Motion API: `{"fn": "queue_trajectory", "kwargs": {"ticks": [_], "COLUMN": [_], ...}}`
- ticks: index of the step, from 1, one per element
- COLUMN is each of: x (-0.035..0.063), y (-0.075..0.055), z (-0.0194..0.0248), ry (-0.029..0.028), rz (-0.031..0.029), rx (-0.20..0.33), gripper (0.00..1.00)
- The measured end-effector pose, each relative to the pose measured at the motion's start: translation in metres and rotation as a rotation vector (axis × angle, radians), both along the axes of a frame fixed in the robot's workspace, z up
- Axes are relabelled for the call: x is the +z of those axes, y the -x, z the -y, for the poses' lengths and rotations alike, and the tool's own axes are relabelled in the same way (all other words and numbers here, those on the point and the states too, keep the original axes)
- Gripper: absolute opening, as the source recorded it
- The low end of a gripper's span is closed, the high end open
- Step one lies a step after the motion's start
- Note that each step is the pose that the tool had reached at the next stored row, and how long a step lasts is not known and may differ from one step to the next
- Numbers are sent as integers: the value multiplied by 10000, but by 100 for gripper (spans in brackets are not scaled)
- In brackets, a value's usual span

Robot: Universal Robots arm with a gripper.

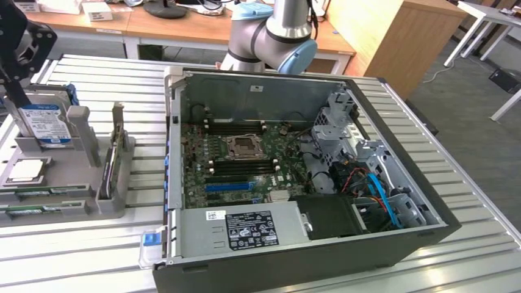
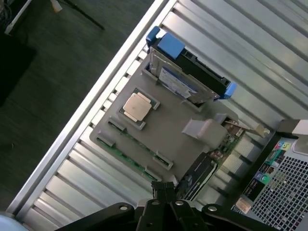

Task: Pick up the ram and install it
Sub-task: 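Pick up the ram and move it above insertion slot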

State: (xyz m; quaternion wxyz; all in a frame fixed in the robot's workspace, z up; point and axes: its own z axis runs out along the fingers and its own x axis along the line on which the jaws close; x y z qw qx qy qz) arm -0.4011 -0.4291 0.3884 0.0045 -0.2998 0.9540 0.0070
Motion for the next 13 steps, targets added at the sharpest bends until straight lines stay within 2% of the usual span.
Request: {"fn": "queue_trajectory", "kwargs": {"ticks": [13], "x": [-2], "y": [0], "z": [0], "ry": [81], "rz": [1], "rx": [2351], "gripper": [11]}}
